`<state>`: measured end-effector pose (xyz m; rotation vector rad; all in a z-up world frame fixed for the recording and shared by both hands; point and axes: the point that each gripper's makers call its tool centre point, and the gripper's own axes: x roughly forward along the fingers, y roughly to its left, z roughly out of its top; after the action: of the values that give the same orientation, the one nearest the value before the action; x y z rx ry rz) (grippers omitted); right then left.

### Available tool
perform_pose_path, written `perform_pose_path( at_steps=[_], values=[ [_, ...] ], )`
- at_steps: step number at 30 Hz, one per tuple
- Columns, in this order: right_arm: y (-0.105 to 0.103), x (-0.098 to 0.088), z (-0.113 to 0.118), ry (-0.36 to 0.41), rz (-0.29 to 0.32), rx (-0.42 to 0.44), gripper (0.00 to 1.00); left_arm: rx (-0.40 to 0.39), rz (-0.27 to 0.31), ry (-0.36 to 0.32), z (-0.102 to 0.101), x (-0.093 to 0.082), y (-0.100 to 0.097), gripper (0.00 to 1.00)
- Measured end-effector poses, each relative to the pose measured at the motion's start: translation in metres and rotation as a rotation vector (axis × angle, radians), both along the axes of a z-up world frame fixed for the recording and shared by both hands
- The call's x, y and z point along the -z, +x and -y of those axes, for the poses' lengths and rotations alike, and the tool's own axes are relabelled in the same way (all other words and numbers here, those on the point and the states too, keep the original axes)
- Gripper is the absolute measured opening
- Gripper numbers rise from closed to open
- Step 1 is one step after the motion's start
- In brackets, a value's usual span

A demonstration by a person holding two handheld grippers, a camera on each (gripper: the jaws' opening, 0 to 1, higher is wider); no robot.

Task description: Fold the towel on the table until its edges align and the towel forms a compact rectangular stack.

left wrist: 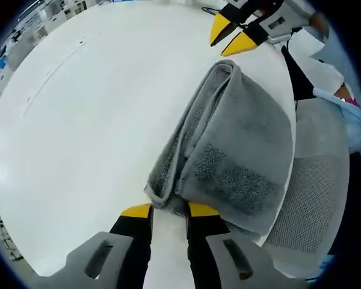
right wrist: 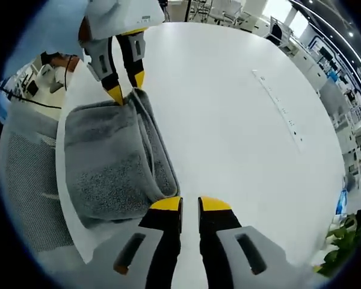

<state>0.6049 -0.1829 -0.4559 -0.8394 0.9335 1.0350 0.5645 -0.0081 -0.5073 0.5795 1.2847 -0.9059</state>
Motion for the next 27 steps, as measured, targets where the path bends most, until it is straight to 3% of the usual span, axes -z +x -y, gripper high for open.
perform_pose_path(
  at_steps=[15,27],
  values=[
    [-0.018,0.005,0.011,0.020,-0.038,0.036,0.10,-0.069,-0.001,-0.090,-0.001,-0.010,-0.013,0.28],
    [-0.025,0.005,0.011,0.062,-0.073,0.094,0.20,-0.145,0.015,-0.181,-0.004,-0.023,-0.021,0.32]
  ],
)
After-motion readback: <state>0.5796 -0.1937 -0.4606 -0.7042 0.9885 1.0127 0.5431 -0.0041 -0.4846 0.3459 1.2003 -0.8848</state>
